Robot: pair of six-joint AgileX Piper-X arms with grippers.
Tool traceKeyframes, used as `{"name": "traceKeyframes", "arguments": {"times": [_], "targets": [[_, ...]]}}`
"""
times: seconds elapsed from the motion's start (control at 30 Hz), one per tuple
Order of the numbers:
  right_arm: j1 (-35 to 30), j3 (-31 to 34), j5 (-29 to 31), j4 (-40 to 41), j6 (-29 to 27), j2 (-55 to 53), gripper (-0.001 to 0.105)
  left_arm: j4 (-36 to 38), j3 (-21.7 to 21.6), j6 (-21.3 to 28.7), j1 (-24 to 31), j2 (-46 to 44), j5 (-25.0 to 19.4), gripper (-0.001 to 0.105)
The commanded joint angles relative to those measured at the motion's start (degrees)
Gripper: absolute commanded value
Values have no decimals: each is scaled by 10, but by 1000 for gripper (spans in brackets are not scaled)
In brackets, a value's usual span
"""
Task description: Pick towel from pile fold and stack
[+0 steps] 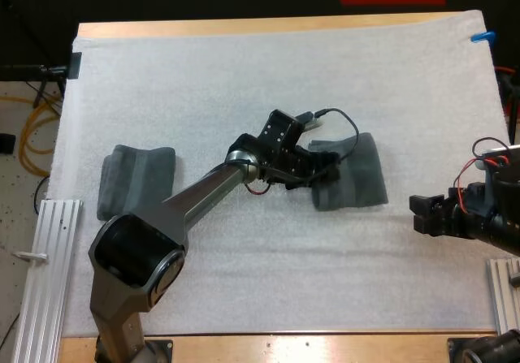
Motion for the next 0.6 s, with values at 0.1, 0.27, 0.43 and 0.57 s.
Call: {"name": "traceKeyframes", "arguments": {"times": [0.1,0.27,0.43,0.57], "targets": [[-2,-1,-8,-4,1,-1,62,-1,-2,-5,-3,2,-2,27],[-2,-1,-8,-4,1,-1,62,-8,-2,-5,-8,2,-3,13],[-2,-1,-8,-4,1,-1,62,-10,-2,18,-15,2,-10,0],[-2,-1,-8,-4,1,-1,62,5,-6,57,-11,2,-1,0]]}}
